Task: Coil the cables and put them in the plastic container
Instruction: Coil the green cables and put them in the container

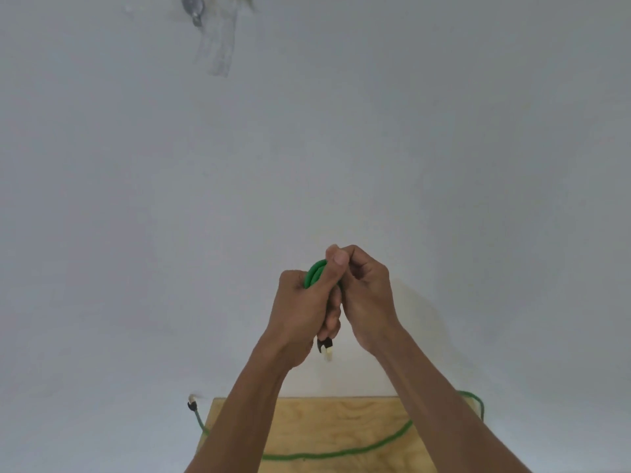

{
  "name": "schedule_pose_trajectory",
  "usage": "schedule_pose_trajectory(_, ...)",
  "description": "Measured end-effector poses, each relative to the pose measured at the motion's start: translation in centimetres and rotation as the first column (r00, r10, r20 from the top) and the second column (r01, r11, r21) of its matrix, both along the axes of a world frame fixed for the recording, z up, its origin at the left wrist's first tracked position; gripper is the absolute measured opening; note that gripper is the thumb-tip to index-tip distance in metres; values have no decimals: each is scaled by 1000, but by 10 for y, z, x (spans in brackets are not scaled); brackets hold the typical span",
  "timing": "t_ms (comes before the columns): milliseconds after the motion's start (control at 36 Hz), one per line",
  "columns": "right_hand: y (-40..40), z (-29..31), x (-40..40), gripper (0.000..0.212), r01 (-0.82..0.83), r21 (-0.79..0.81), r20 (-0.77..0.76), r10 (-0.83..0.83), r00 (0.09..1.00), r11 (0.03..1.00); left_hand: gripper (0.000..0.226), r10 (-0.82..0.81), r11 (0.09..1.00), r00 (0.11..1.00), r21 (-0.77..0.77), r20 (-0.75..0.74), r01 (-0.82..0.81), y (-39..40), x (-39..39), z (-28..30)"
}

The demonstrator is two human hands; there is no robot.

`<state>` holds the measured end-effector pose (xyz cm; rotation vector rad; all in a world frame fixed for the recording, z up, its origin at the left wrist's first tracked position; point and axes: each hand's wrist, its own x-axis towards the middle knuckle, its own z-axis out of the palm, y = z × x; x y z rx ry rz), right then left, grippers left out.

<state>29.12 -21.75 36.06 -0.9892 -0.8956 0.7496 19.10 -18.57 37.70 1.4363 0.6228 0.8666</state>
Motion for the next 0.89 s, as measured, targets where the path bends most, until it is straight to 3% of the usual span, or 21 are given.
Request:
schedule_pose_trajectory(83, -1, 4, 0, 33, 16, 16, -24, -15, 1000, 1000, 65, 119, 993, 991, 11, 55, -120, -4, 8, -2)
schedule_pose_trajectory(167, 0, 0, 4, 26, 142, 12, 26, -143, 989, 990, 64, 280, 957, 959, 62, 36, -282, 3, 7, -4)
schedule_pose_trajectory(306, 3, -7, 0, 25, 196, -1, 51, -195, 979, 981, 71, 444, 849, 895, 306, 25, -430, 9, 9, -16)
schedule_pose_trajectory(389, 4, -9, 3, 31, 104, -30, 56, -102, 993, 994, 68, 548, 750, 835, 409, 57, -520, 9, 11, -17)
schedule_pose_trajectory(472, 0, -10, 19, 31, -157, -70, 71, 162, 984, 985, 62, 574, 702, 813, 453, 95, -549, 14, 9, -17)
schedule_pose_trajectory(528, -5, -8, 32, 26, -239, -122, 173, 258, 950, 963, 62, 567, 708, 819, 457, 87, -539, 18, 7, -17)
schedule_pose_trajectory(611, 0, -6, 46, 19, -31, -154, 499, 105, 860, 988, 61, 529, 738, 846, 455, 68, -498, 21, 4, -16)
schedule_pose_trajectory(639, 3, -5, 48, 17, 34, -133, 542, 44, 839, 991, 61, 512, 750, 856, 450, 68, -484, 20, 4, -16)
schedule_pose_trajectory(750, 8, -3, 42, 15, 31, -56, 461, -1, 888, 998, 60, 467, 789, 879, 405, 96, -463, 17, 6, -14)
schedule_pose_trajectory(889, 8, -10, 31, 15, -67, -90, 315, 92, 945, 994, 58, 467, 802, 879, 371, 99, -468, 22, 6, -10)
